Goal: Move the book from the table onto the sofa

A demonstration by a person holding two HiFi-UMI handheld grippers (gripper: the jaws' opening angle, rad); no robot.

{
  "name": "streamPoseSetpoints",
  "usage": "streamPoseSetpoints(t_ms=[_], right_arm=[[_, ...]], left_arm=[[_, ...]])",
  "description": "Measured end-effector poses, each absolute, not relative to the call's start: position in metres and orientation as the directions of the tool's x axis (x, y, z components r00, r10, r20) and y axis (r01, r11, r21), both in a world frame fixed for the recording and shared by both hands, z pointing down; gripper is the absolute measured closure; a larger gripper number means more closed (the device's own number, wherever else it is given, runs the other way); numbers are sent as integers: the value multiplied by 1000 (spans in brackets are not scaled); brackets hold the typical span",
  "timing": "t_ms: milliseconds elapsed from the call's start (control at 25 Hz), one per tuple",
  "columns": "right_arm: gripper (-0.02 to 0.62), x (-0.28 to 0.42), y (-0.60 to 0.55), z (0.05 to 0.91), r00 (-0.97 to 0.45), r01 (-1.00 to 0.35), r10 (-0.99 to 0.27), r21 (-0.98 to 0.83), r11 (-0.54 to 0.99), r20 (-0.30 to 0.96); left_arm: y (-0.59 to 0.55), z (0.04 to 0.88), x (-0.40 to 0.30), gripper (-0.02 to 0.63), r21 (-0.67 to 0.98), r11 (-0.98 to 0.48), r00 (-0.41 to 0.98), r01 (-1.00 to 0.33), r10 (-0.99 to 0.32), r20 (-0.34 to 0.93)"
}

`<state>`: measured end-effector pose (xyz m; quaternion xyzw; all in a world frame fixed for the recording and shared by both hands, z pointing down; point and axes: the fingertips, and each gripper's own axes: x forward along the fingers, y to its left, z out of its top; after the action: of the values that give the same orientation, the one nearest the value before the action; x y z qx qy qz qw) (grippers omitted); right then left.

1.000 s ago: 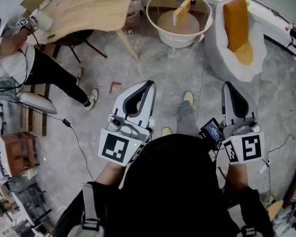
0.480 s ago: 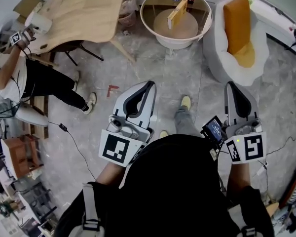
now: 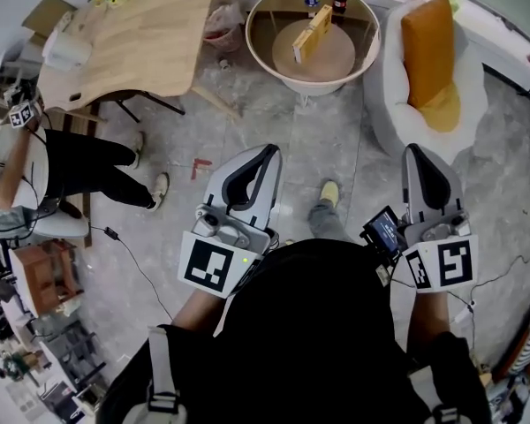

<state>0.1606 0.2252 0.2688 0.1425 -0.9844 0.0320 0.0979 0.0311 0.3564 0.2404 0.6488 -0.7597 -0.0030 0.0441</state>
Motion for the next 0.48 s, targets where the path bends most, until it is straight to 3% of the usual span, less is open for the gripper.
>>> streamPoseSetpoints(t_ms=[480], right_arm=[[586, 143, 169, 275, -953, -253, -238, -59, 966, 189]], left_arm=[[301, 239, 19, 603, 41, 186, -183, -982, -981, 69]])
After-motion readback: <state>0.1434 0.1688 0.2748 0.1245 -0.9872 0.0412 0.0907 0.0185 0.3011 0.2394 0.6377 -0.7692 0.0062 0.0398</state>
